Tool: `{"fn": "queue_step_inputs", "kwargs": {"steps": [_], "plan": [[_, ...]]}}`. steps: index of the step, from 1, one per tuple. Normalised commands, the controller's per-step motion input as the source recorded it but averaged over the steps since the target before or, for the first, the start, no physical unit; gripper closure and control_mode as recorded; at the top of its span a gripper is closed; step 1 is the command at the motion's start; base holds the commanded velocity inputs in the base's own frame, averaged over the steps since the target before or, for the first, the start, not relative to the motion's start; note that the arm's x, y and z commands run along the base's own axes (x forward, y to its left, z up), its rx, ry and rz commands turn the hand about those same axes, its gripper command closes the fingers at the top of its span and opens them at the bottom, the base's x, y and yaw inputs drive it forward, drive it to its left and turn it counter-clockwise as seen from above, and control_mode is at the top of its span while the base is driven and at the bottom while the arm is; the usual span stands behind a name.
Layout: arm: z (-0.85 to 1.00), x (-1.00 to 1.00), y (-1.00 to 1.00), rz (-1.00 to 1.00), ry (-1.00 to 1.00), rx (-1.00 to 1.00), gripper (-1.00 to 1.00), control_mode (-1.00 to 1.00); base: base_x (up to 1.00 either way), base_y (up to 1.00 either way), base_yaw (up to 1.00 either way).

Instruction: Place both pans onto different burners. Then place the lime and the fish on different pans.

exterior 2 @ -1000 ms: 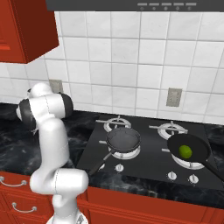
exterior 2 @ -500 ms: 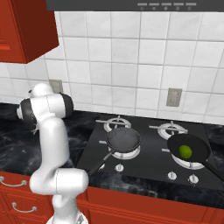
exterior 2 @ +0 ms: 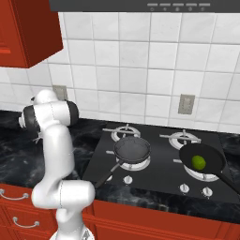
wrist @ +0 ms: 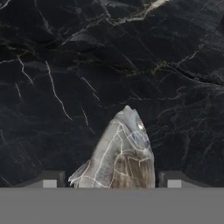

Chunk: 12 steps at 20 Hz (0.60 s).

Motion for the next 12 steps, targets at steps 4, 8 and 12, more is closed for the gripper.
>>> {"fn": "queue_step_inputs", "kwargs": {"steps": [4, 8, 12], "plan": [[-0.37, 0.04, 0.11, 0.00, 0.00, 0.00, 1.00, -1.00, 0.00, 0.00, 0.00], [-0.54, 0.05, 0.01, 0.00, 0.00, 0.00, 1.00, -1.00, 0.00, 0.00, 0.00], [-0.08, 0.04, 0.00, 0.00, 0.00, 0.00, 1.00, -1.00, 0.00, 0.00, 0.00]]}}
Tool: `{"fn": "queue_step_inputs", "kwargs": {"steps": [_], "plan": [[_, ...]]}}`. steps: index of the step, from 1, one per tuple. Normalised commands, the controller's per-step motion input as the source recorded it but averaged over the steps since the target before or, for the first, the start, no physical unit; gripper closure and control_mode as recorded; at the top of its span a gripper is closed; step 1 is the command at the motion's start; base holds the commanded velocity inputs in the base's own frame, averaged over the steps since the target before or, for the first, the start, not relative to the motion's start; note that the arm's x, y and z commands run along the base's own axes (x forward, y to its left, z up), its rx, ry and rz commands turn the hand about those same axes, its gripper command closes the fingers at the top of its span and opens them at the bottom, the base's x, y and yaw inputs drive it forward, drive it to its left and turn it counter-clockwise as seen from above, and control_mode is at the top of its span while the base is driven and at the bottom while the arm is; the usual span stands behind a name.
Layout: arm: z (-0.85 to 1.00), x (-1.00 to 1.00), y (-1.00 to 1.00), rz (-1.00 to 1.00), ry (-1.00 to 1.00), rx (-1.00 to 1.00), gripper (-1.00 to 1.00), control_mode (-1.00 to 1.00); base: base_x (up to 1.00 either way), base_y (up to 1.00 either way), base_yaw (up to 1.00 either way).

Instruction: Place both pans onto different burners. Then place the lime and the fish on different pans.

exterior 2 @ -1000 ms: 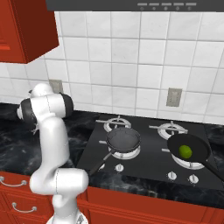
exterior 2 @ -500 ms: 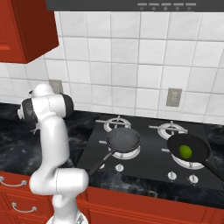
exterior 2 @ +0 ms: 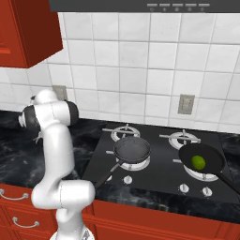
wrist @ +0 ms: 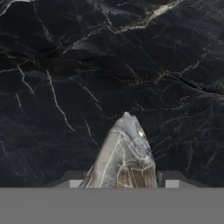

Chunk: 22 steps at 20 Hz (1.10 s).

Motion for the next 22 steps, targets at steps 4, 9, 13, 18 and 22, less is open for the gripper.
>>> {"fn": "queue_step_inputs", "kwargs": {"steps": [4, 9, 13, 18, 22], "plan": [[0.29, 0.00, -0.05, -0.02, 0.00, 0.00, 1.00, -1.00, 0.00, 0.00, 0.00], [0.08, 0.00, -0.26, -0.02, 0.00, 0.00, 1.00, -1.00, 0.00, 0.00, 0.00], [0.11, 0.00, -0.28, -0.03, 0.00, 0.00, 1.00, -1.00, 0.00, 0.00, 0.00], [0.13, -0.01, -0.32, -0.04, 0.00, 0.00, 1.00, -1.00, 0.00, 0.00, 0.00], [0.12, 0.00, -0.38, -0.04, 0.00, 0.00, 1.00, -1.00, 0.00, 0.00, 0.00]]}}
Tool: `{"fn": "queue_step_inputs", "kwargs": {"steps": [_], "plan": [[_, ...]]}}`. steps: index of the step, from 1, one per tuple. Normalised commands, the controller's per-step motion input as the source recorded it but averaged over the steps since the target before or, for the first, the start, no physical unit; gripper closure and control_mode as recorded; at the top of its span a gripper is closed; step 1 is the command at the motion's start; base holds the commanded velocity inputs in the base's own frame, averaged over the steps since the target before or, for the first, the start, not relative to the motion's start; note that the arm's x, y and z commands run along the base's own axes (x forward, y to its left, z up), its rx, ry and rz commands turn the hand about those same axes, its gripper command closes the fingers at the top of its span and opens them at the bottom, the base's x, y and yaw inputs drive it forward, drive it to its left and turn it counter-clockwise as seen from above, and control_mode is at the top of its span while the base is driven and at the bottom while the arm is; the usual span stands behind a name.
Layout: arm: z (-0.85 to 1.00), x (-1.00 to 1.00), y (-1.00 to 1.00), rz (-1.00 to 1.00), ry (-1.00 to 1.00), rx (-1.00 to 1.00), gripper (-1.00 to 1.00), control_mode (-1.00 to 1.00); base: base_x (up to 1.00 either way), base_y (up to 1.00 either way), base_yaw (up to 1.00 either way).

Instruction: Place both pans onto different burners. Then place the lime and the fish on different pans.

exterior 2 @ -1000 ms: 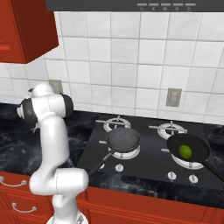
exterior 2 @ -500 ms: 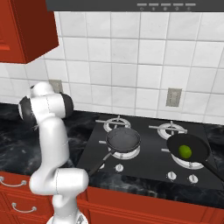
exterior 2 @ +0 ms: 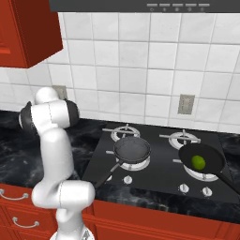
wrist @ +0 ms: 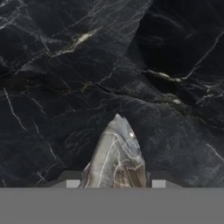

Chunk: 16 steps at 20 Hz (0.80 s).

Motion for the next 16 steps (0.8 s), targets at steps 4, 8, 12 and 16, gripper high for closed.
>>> {"fn": "queue_step_inputs", "kwargs": {"steps": [4, 8, 12, 16], "plan": [[0.15, 0.00, -0.38, -0.03, 0.00, 0.00, 1.00, -1.00, 0.00, 0.00, 0.00], [0.23, 0.00, -0.40, -0.03, 0.00, 0.00, 1.00, -1.00, 0.00, 0.00, 0.00], [0.22, -0.07, -0.43, -0.03, 0.00, 0.00, 1.00, -1.00, 0.00, 0.00, 0.00], [0.17, -0.19, -0.42, -0.02, 0.00, 0.00, 1.00, -1.00, 0.00, 0.00, 0.00]]}}
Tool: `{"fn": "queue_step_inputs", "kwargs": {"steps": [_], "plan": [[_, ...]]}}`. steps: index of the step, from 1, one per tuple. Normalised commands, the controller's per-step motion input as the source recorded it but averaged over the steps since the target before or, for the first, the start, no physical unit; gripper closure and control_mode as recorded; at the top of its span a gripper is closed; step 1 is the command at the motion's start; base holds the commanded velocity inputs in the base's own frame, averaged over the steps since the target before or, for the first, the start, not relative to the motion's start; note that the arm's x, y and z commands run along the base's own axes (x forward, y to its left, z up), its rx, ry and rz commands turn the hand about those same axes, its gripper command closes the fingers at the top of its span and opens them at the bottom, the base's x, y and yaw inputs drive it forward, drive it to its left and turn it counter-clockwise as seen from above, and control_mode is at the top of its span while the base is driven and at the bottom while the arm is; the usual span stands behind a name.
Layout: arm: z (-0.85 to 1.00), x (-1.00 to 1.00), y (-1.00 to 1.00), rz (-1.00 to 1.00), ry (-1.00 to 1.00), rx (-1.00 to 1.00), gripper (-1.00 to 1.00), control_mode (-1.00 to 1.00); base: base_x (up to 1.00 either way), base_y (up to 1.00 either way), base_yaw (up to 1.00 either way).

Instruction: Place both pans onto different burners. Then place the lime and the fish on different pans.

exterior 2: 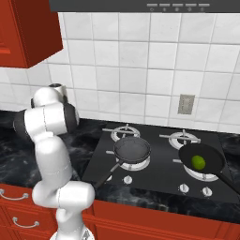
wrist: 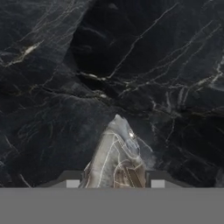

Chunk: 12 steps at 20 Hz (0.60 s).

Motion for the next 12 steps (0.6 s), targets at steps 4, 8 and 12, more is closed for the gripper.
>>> {"fn": "queue_step_inputs", "kwargs": {"steps": [4, 8, 12], "plan": [[0.17, -0.21, -0.53, -0.04, 0.00, 0.00, 1.00, -1.00, 0.00, 0.00, 0.00], [0.23, -0.06, -0.56, -0.05, 0.00, 0.00, 1.00, -1.00, 0.00, 0.00, 0.00], [0.20, -0.05, -0.54, -0.04, 0.00, 0.00, 1.00, -1.00, 0.00, 0.00, 0.00]]}}
